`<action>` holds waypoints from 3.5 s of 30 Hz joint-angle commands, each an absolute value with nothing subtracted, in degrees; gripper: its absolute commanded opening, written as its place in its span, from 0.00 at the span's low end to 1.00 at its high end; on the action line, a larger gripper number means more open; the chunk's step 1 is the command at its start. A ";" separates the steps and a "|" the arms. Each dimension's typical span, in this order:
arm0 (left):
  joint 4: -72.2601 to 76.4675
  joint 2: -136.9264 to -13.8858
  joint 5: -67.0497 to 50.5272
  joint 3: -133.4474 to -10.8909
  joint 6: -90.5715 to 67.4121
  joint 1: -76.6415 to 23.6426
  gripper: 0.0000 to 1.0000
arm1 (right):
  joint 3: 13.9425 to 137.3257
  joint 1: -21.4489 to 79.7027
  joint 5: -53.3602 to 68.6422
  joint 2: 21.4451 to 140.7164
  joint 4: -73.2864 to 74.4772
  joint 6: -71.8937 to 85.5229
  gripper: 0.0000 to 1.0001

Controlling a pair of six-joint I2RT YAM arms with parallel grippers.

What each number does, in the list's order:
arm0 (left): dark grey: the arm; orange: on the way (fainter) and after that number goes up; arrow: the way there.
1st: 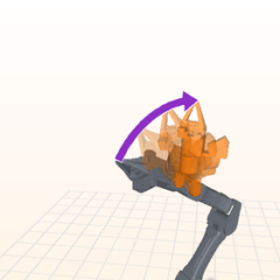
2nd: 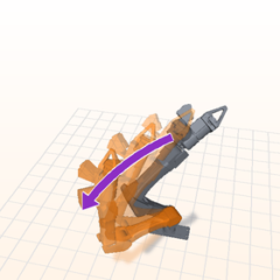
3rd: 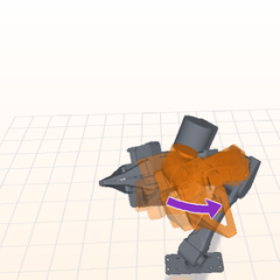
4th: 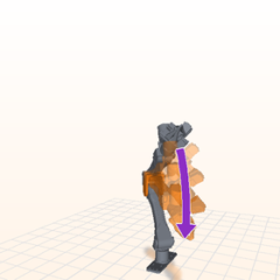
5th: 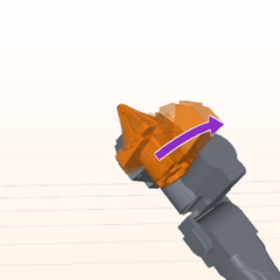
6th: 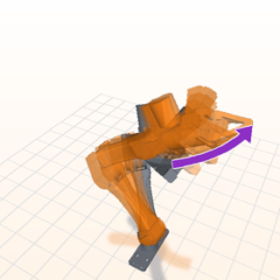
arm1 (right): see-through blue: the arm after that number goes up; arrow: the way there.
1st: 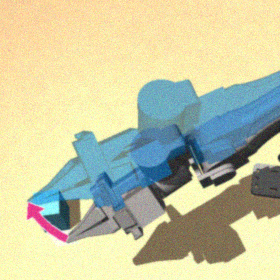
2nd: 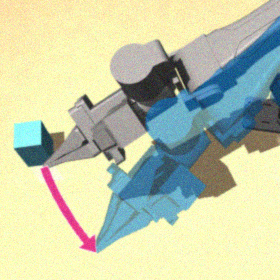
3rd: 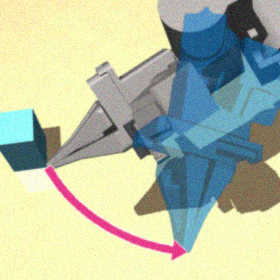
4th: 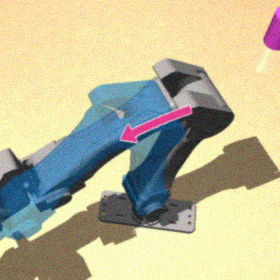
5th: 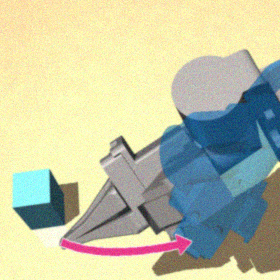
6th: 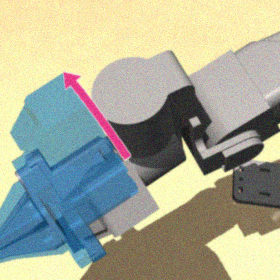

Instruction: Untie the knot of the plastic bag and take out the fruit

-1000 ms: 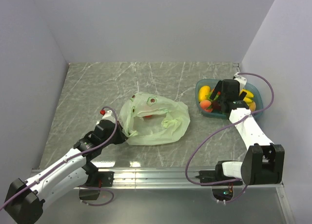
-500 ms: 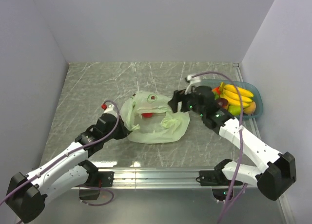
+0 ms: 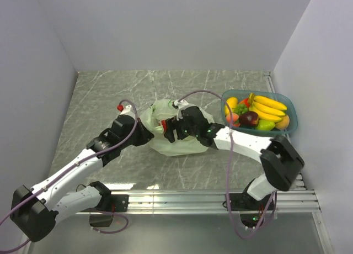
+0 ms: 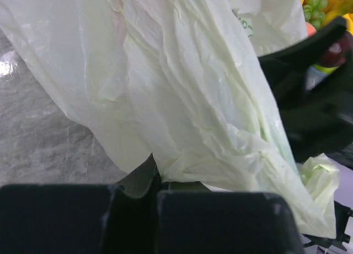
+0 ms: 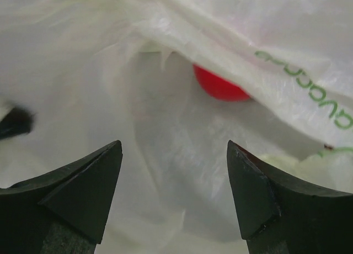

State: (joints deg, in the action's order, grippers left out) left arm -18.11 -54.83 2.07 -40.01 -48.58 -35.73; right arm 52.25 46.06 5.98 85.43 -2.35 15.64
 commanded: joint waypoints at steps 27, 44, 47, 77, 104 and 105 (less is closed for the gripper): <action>-21.00 -59.94 -0.18 -47.82 -50.19 -35.95 0.01 | 76.21 44.30 -9.05 116.90 -9.49 19.60 0.64; -18.90 -56.78 6.59 -39.38 -49.92 -35.95 0.01 | 60.13 44.91 3.42 91.79 -10.02 15.82 0.00; -17.93 -56.51 7.64 -38.41 -49.75 -36.04 0.01 | 58.19 45.00 5.09 87.55 -7.57 15.91 0.00; -15.73 -36.65 12.22 -22.24 -48.78 -36.03 0.01 | 52.55 -1.06 -7.67 66.27 9.24 16.28 0.02; -15.73 -32.79 15.03 -22.15 -47.55 -35.95 0.01 | 68.82 13.18 -35.24 92.11 14.33 5.89 0.86; -15.73 -32.87 15.29 -22.24 -47.64 -36.03 0.01 | 68.73 13.97 -35.07 91.76 14.15 5.89 0.89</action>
State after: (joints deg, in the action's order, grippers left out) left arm -16.27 -33.50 13.41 -22.70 -47.81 -35.83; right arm 66.15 12.16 -32.21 93.60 14.83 6.44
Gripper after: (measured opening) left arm 0.015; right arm 0.870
